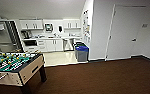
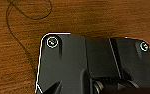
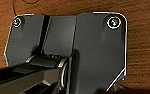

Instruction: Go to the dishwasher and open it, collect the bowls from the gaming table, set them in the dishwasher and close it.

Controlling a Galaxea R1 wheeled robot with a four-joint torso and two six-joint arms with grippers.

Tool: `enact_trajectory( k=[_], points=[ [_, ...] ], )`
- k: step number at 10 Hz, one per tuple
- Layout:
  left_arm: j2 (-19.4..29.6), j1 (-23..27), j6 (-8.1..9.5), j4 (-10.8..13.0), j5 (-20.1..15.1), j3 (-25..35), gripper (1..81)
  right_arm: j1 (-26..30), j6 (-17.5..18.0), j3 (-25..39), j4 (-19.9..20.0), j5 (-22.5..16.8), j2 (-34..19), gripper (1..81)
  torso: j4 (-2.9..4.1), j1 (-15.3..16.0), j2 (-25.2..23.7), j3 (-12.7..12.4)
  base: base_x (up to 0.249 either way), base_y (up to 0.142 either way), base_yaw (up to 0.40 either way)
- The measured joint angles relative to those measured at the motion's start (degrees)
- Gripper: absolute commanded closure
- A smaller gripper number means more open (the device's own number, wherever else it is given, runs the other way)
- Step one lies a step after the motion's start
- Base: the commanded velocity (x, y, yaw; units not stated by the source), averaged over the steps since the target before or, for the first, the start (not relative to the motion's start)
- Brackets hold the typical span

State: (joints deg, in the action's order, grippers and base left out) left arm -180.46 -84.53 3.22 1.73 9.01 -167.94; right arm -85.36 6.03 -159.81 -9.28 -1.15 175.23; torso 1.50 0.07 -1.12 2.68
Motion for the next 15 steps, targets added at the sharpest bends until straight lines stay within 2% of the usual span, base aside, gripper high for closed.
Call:
enact_trajectory(
  k=[7,9,15],
  points=[
    [-0.04,0.05,0.0,0.0,-0.02,0.27,1.0,0.6,0.0,0.02,0.05,0.11,-0.01,1.0,0.0,0.02,0.02,0.0,0.165,0.0,0.0],
    [0.0,-0.01,0.0,0.0,0.0,0.27,1.0,0.41,0.0,0.11,0.27,2.49,-0.22,1.0,0.0,0.02,0.02,0.0,0.17,0.0,0.0],
    [-0.02,-0.04,-0.02,0.0,0.02,0.44,1.0,0.3,0.0,0.55,1.18,3.05,-1.11,1.0,0.0,0.04,0.02,0.0,0.177,0.0,0.0]
  ],
)
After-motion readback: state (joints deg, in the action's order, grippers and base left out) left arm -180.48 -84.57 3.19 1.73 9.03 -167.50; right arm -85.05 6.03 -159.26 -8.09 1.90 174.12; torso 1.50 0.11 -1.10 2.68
